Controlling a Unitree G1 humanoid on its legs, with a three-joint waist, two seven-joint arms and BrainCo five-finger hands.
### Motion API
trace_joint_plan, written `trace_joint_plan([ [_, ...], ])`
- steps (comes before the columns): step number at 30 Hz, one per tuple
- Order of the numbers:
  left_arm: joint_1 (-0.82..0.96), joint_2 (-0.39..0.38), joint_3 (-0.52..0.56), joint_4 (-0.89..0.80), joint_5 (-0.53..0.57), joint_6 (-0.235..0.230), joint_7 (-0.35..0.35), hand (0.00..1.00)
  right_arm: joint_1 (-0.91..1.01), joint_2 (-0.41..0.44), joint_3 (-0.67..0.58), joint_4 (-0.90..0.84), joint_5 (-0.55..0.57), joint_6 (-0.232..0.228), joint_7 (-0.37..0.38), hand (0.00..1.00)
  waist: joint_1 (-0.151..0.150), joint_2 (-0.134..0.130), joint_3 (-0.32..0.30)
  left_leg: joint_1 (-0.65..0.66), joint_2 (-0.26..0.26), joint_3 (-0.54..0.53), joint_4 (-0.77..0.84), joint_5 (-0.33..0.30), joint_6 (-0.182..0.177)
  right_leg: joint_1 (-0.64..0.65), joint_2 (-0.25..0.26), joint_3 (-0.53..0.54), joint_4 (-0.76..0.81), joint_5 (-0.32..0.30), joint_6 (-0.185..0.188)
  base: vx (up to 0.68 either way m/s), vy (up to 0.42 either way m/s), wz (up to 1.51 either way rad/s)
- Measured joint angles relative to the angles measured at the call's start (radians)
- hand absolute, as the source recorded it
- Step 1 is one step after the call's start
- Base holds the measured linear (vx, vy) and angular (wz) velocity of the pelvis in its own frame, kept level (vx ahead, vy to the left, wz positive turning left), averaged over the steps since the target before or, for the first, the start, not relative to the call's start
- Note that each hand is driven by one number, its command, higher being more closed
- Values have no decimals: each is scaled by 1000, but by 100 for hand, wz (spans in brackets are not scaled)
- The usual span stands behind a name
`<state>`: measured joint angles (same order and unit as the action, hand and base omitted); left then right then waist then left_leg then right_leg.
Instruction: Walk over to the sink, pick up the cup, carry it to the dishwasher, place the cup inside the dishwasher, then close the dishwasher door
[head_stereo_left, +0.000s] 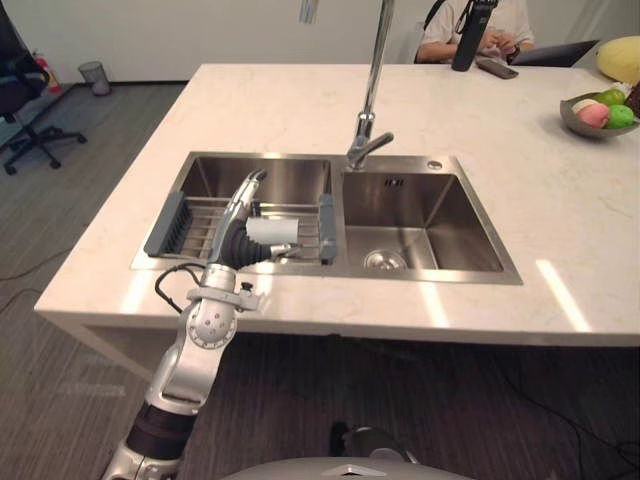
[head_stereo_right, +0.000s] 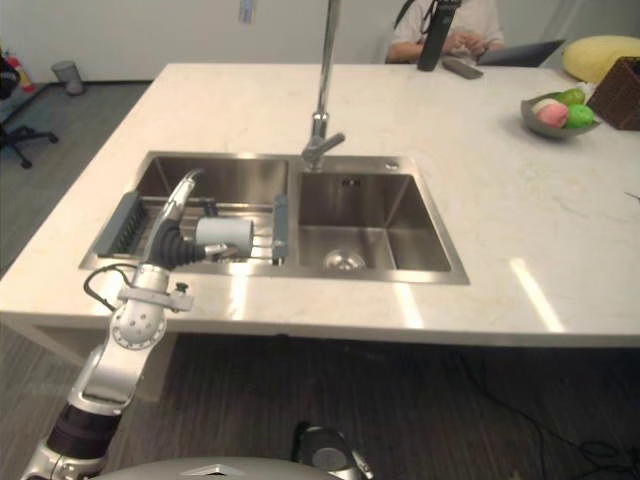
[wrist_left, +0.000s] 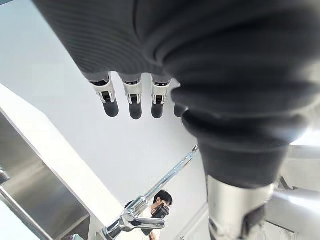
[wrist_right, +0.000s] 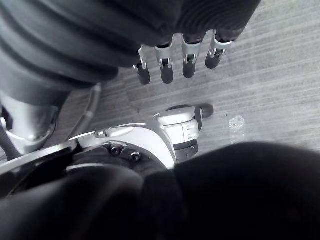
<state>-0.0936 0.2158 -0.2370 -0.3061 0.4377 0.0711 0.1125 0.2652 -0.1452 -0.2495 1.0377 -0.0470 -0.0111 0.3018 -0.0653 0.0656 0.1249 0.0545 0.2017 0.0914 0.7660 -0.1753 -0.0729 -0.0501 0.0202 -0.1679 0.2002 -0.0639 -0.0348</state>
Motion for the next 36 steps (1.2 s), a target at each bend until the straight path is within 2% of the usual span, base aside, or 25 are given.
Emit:
trace_joint_plan([
  [1,1,7,1,0,0,0,-18,0,7,-13,0,1,-1,8,5,0,7,13,-9,-40,30,42,19,-74,-4,41,5,-3,-50,14,-9,211,-45,-6],
  [2,0,20,1,0,4,0,-29,0,5,-18,-3,4,-1,7,12,0,7,13,-10,-48,34,79,-64,-121,-1,74,-4,-3,-87,25,-10,212,-38,-5],
  [3,-1,28,1,0,7,-2,-34,0,2,-20,-4,7,0,6,17,0,7,12,-10,-47,31,95,-129,-130,2,88,-9,-3,-103,30,-5,241,-16,0],
  [4,-7,41,1,0,8,-5,-38,0,-1,-21,-7,13,0,4,19,0,4,12,-10,-48,21,110,-272,-122,7,101,-21,-3,-122,38,8,132,20,-2],
  [5,-14,45,1,0,12,-5,-44,0,-3,-24,-9,17,0,-1,20,0,3,14,-12,-47,12,108,-375,-82,2,104,-26,-1,-130,41,13,144,62,-1],
  [6,-26,47,1,1,22,-5,-55,0,-3,-26,-10,25,0,-8,21,0,1,19,-15,-47,5,105,-470,-10,-1,104,-26,-2,-132,41,23,149,109,-2],
  [7,-41,47,1,2,29,-4,-64,0,-5,-35,-12,34,0,-13,21,0,-2,29,-18,-45,1,99,-548,91,-15,100,-22,-2,-133,39,33,222,186,-1],
  [8,-57,62,2,7,39,-4,-79,0,-14,-33,-36,42,0,-12,21,0,-11,33,-24,0,-12,99,-629,98,-38,114,-28,-1,-151,44,46,171,147,4],
  [10,-76,90,2,15,57,-4,-101,0,-16,-20,-45,40,0,-13,20,0,-25,12,-20,30,-44,103,-699,123,-26,127,-51,-3,-183,57,66,90,136,7],
  [13,-89,149,1,55,93,-2,-160,0,-21,-18,-48,39,-1,-13,20,0,-49,6,-19,43,-87,109,-740,135,-9,147,-86,-4,-232,80,96,55,140,5],
  [19,-114,207,-7,128,146,6,-252,0,-23,-24,-46,33,-33,-13,19,0,-60,13,-17,78,-97,128,-772,140,-6,173,-91,0,-265,95,105,-15,20,-4],
  [24,-133,234,-19,168,195,3,-273,0,-23,-26,-28,14,-38,-13,18,0,-81,14,-17,99,-93,133,-809,158,-11,182,-83,1,-284,105,105,-24,-23,-2],
  [31,-179,240,-40,181,250,-5,-272,0,-18,-25,-23,-1,-38,-6,18,0,-84,11,-16,118,-92,156,-824,160,-12,183,-80,21,-287,106,106,-1,-4,-7],
  [36,-192,239,-47,227,274,-4,-293,0,-17,-24,-6,-3,-37,-5,18,0,-101,0,-16,123,-94,157,-825,158,-11,186,-81,23,-287,105,108,3,0,-1],
])
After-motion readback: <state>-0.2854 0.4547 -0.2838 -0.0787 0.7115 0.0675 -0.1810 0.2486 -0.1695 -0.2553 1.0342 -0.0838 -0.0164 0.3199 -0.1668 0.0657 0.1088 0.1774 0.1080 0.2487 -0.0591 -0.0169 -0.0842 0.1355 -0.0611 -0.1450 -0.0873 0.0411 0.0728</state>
